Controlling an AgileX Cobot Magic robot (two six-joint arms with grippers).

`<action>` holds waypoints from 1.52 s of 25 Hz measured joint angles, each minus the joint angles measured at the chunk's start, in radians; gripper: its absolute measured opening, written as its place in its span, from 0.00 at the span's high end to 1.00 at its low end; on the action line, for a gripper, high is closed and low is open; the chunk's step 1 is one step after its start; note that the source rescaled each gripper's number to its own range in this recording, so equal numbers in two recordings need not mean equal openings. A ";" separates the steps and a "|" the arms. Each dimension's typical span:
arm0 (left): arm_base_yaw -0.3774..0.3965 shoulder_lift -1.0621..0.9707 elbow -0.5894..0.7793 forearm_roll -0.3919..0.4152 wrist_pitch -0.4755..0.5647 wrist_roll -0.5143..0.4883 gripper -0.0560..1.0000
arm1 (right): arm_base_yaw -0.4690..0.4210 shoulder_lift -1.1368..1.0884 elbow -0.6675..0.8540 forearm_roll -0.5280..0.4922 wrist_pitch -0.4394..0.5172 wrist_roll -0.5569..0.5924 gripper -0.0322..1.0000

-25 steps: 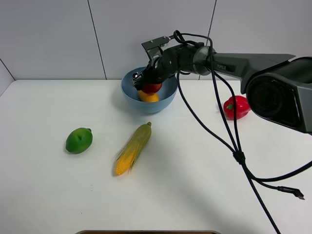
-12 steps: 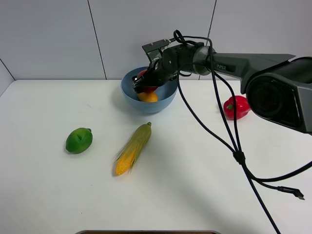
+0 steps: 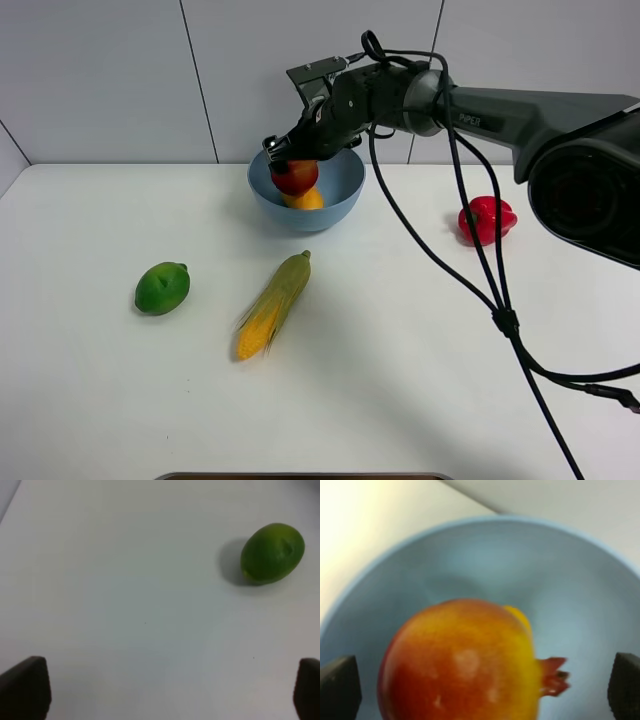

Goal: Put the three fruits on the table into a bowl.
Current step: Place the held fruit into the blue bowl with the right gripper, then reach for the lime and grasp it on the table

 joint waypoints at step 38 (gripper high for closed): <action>0.000 0.000 0.000 0.000 0.000 0.001 0.00 | -0.134 -0.745 -0.001 -0.214 0.467 0.065 0.00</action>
